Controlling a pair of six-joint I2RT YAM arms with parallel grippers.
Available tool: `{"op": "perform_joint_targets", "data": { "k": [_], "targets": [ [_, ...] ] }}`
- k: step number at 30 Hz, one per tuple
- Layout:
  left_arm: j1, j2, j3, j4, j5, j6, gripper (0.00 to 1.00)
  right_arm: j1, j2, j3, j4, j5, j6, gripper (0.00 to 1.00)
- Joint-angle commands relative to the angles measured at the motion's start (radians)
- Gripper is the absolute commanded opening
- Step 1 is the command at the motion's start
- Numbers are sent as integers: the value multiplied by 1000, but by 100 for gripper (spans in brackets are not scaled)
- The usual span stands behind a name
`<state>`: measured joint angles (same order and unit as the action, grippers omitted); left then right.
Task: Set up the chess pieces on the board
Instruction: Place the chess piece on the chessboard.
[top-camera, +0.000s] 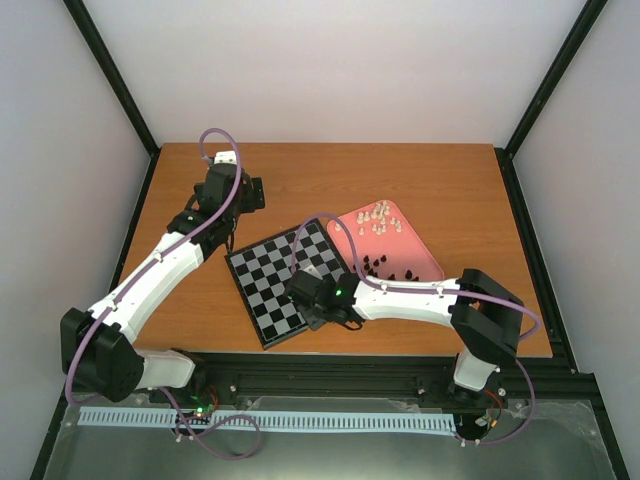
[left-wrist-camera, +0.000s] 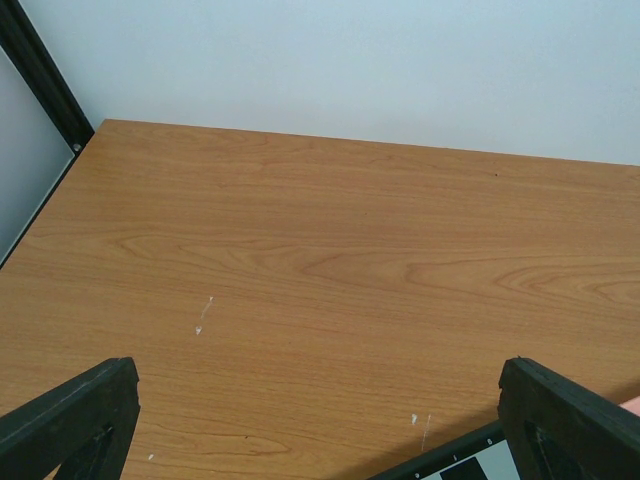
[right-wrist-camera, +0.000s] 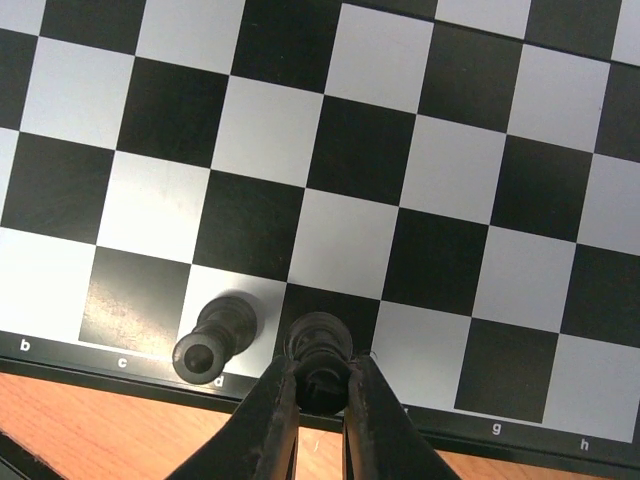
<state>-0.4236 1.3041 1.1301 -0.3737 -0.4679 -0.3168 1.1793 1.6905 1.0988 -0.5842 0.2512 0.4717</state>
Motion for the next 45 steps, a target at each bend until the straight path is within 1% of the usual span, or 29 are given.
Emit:
{"op": "perform_joint_targets", "data": {
  "k": [1,9,23,25,30,37,45],
  "targets": [
    [-7,-25,7,5,-10,16,100,11,9,19,-23,38,20,6],
    [-7,-22,7,6,-14,20,100,10,26,24,-14,60,17,6],
    [-7,-21,10,6,-15,21,100,11,43,29,-9,43,14,6],
    [-7,-19,8,6,-14,21,100,11,41,26,-14,49,17,7],
    [-7,-20,8,6,-15,21,100,11,31,20,-1,29,19,12],
    [-7,-22,7,6,-16,21,100,12,29,13,7,4,16,13],
    [-7,-22,4,6,-16,18,100,17,20,9,-7,16,25,14]
  ]
}}
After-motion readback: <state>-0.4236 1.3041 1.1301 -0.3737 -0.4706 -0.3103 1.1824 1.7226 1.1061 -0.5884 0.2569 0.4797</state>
